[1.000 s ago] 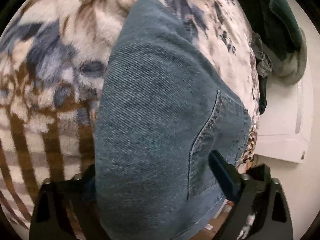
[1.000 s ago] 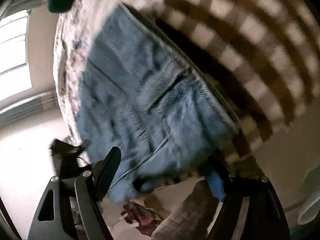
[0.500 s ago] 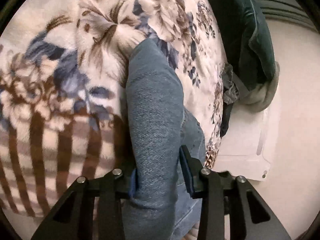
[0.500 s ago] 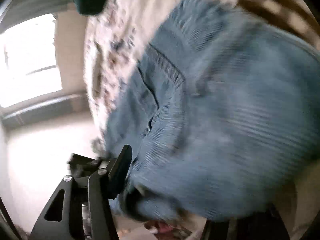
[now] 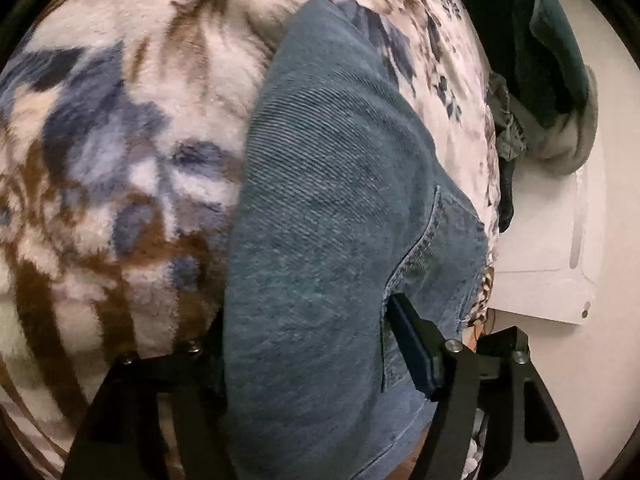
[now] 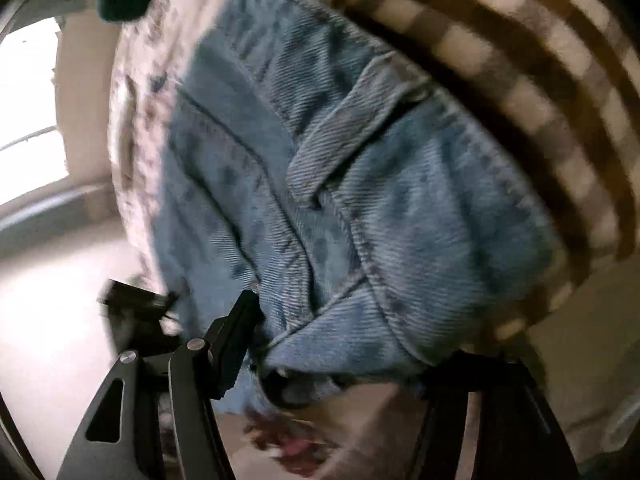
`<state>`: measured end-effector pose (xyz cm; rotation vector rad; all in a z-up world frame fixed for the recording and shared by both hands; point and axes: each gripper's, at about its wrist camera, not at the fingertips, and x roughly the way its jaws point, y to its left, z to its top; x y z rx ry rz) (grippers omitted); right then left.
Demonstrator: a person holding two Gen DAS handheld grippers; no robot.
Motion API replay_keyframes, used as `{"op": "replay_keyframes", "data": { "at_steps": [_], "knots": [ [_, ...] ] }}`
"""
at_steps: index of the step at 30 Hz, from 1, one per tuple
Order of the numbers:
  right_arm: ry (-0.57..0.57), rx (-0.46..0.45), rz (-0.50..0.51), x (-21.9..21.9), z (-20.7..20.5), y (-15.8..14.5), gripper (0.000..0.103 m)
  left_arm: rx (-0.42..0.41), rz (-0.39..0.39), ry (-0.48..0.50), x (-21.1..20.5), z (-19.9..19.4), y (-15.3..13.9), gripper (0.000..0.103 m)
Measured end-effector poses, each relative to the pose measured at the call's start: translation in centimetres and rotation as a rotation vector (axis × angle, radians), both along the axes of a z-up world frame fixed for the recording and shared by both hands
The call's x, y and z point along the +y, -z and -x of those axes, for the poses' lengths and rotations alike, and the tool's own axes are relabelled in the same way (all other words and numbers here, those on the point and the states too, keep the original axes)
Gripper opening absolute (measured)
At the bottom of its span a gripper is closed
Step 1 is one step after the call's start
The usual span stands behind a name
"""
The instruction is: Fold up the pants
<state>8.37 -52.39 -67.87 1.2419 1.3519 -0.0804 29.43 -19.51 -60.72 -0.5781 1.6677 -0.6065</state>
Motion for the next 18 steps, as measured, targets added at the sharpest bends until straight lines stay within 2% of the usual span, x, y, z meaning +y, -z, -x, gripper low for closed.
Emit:
{"op": "replay_keyframes", "data": {
  "at_steps": [2,4,5,9,12,13,14,15,16,17,18],
  "knots": [
    [-0.006,0.007,-0.021,0.1,-0.4,0.6,0.071,0.007,-0.001,-0.002,-0.3,-0.2,0.1,0.068],
    [-0.013,-0.022,-0.112,0.9,-1.8,1.5,0.072,0.014,0.000,-0.003,-0.6,-0.4,0.2,0.069],
    [-0.011,-0.032,-0.122,1.0,-1.9,1.7,0.073,0.018,-0.003,-0.002,-0.8,-0.4,0.2,0.069],
    [0.035,-0.130,-0.195,1.3,-1.8,2.0,0.073,0.023,0.033,0.005,-0.9,-0.2,-0.4,0.069],
    [-0.017,-0.119,-0.119,1.8,-1.8,3.2,0.073,0.028,0.037,0.006,-1.0,0.1,0.1,0.069],
    [-0.010,-0.124,-0.125,2.2,-2.2,3.8,0.076,0.020,0.038,0.001,-1.0,0.1,0.0,0.068],
    [-0.001,-0.126,-0.129,2.4,-2.4,3.9,0.078,0.005,0.033,0.001,-1.0,0.1,-0.2,0.063],
    [0.004,-0.123,-0.124,2.5,-2.8,3.8,0.077,-0.010,0.026,0.006,-1.0,0.2,-0.5,0.052],
    [0.007,-0.123,-0.118,2.6,-3.0,3.4,0.074,-0.029,0.023,0.013,-0.9,0.4,-0.9,0.046],
    [0.012,-0.126,-0.099,2.6,-2.9,2.8,0.064,-0.052,0.023,0.020,-0.8,0.5,-1.6,0.035],
    [0.015,-0.127,-0.084,2.9,-2.5,2.2,0.057,-0.073,0.023,0.026,-0.8,0.6,-2.2,0.029]
  ]
}}
